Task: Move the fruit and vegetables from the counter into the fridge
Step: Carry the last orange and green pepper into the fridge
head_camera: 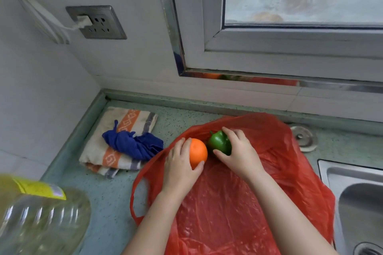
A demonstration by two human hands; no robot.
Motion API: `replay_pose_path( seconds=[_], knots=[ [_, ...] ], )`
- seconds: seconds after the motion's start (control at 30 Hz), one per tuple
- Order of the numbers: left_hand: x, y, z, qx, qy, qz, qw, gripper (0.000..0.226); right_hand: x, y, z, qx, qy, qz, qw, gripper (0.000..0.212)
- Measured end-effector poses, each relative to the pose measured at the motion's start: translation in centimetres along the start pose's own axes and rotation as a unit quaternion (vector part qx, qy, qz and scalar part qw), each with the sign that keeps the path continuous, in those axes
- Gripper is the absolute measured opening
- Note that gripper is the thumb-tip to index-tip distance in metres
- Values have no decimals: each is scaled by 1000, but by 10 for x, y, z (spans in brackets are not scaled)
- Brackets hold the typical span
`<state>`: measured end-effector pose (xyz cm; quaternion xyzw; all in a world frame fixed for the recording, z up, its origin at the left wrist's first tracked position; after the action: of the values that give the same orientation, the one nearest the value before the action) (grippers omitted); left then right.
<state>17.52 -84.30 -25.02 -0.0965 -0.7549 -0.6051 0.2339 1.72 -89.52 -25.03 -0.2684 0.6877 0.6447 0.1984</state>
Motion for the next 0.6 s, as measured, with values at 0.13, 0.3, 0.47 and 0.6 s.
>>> replay_pose_path(
  seconds=[0.13,0.3,0.47,0.6],
  knots=[
    [1,-5,-1,0,8,-1,1000,74,3,-1,7,11,-16,-32,999,72],
    [7,-2,3,-2,26,3,1000,75,4,5,22,25,-42,-62,997,72],
    [18,7,21,7,28,40,999,72,8,26,42,55,-58,-87,993,70],
    [28,24,41,21,18,82,996,71,5,52,64,88,-56,-98,990,70]
  ],
)
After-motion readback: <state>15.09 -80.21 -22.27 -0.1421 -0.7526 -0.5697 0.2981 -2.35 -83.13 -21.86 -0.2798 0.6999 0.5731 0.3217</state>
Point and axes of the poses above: each hand's wrist, its own z-axis away from the middle knuckle, its own y-axis out of the back of the hand, x = y × z, the point moved 3 cm from there along -z, towards the middle knuckle, and after that the axes turned 11 degrees about x, right-handed, at the moved point
